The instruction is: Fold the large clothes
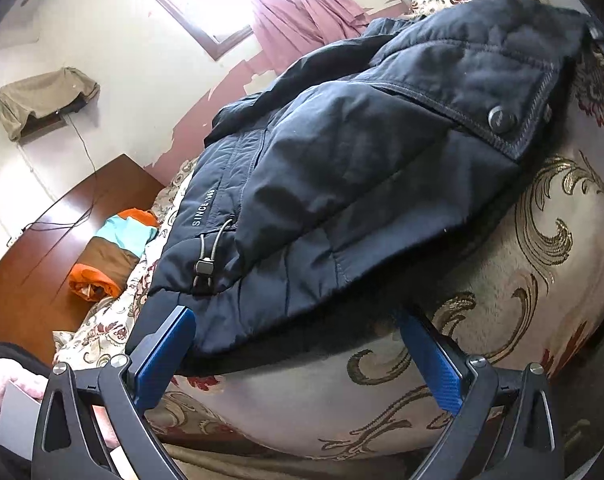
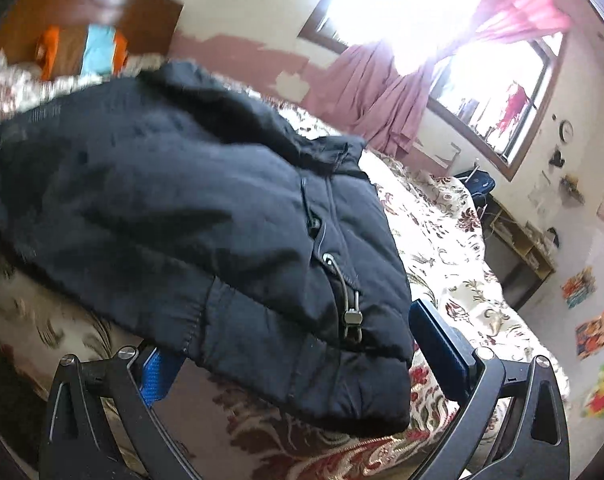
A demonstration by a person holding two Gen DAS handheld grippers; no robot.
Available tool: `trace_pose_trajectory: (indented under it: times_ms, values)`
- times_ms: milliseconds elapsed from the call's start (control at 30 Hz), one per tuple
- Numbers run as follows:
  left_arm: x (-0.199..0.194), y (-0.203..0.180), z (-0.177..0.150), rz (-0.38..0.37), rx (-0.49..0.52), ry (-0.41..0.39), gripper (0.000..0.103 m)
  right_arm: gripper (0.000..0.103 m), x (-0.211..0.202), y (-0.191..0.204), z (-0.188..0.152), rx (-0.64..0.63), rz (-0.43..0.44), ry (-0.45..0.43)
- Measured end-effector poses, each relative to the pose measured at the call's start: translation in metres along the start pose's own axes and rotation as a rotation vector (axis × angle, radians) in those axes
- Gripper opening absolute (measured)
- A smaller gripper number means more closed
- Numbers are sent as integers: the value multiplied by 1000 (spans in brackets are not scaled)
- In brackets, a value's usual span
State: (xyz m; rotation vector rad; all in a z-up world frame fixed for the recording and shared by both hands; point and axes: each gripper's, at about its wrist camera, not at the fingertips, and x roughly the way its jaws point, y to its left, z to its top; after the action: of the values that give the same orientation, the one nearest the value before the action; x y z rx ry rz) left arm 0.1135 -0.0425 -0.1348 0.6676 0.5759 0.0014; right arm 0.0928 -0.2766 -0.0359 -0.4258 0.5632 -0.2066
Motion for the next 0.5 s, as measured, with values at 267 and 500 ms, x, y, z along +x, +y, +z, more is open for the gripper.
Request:
trace_pose_trajectory:
  times_ms: [267,500]
  values:
    - [1,-8,1,53,33,-1,103,101,2,-13,-1,65,48,-22]
    - [-9,2,8,138,30,-116,103,90,-4,-8,-4,52,66,-38]
